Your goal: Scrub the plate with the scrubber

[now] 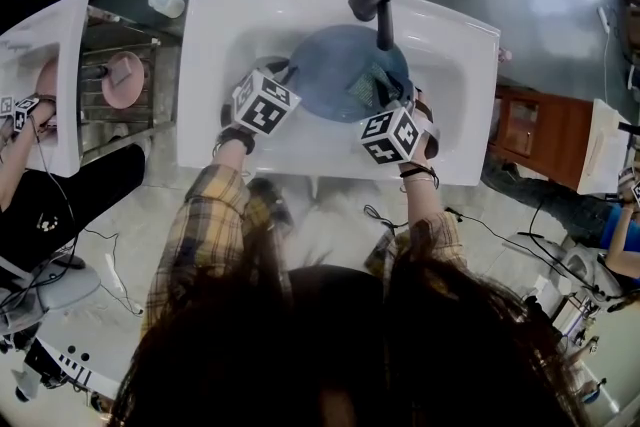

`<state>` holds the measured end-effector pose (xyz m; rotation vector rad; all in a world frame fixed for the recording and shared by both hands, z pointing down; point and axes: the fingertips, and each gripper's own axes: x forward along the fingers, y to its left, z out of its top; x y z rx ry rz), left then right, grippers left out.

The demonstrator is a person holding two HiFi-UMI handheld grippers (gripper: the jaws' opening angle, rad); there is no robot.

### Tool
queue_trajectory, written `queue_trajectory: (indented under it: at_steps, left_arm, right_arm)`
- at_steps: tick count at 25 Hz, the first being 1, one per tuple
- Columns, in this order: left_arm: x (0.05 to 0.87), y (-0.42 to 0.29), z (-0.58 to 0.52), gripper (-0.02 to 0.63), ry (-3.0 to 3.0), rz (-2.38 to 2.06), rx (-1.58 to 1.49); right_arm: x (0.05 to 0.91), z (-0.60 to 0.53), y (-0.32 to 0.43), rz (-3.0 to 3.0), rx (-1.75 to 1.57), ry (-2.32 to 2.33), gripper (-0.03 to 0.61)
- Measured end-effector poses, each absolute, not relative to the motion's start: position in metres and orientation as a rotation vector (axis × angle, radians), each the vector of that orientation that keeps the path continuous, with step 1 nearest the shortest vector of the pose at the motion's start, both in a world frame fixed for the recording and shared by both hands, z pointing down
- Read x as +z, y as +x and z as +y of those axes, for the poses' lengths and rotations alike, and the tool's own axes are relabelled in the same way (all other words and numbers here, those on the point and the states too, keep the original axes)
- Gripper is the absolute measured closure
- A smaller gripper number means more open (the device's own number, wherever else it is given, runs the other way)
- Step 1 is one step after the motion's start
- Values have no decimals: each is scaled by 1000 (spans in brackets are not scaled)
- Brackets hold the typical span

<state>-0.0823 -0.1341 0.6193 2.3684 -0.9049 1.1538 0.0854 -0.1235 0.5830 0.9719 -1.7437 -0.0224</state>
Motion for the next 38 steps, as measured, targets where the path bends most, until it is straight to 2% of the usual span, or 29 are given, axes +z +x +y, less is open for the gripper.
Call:
queue_trajectory:
  at_steps: [10,29,38]
  left_arm:
    - [618,-82,-132,558,2366,-899,1159]
    - [621,-81,-131,558,2342,-919,1148]
    - [627,-84,-125,557,2323,-910,1144]
  right_arm:
    - [560,-149,96,-1726,-97,1043,479]
    - [564,-175,-25,-1884,-193,913,479]
    - [578,-161,-37,-1886,-210,840,480]
